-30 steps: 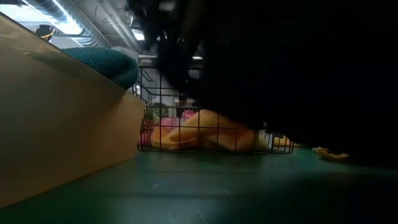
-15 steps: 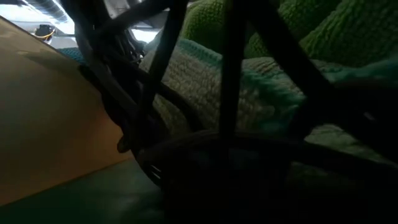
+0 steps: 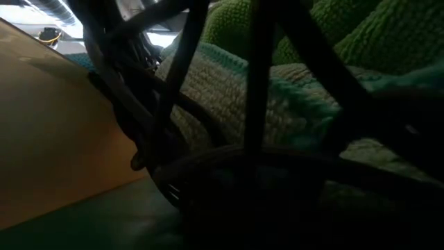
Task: Sort microfiber towel by color & place in baskets
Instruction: Put the blue microfiber towel into the orange bin
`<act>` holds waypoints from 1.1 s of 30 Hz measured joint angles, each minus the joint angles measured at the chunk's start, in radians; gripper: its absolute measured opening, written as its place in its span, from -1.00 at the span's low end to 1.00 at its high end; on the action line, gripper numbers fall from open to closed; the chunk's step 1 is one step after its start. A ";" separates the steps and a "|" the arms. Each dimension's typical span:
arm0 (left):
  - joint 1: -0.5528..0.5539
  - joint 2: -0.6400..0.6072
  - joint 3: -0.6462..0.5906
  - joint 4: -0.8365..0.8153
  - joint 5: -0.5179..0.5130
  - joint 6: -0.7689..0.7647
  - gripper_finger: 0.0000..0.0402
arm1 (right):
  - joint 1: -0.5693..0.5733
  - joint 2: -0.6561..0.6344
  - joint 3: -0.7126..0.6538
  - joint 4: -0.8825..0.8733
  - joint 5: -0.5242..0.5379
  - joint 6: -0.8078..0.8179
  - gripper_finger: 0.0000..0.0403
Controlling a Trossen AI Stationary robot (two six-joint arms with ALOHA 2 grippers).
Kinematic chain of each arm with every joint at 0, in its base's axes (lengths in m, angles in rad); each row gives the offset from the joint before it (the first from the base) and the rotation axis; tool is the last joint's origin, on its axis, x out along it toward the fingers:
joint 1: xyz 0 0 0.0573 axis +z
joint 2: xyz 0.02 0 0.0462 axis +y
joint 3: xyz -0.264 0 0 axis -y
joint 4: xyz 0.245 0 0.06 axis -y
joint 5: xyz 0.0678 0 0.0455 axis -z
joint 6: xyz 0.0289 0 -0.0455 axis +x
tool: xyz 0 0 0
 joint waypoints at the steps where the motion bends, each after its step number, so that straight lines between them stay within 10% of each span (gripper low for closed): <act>1: 0.000 0.000 -0.004 0.010 0.000 0.000 -0.36 | 0.008 0.000 -0.022 0.020 0.005 0.010 -0.21; 23: 0.000 0.000 -0.013 0.054 0.002 0.000 -0.36 | 0.016 0.000 -0.385 0.443 0.002 0.043 -0.24; 33: 0.000 0.000 -0.013 0.053 0.002 0.000 -0.36 | 0.015 0.000 -0.401 0.437 -0.026 0.042 -0.94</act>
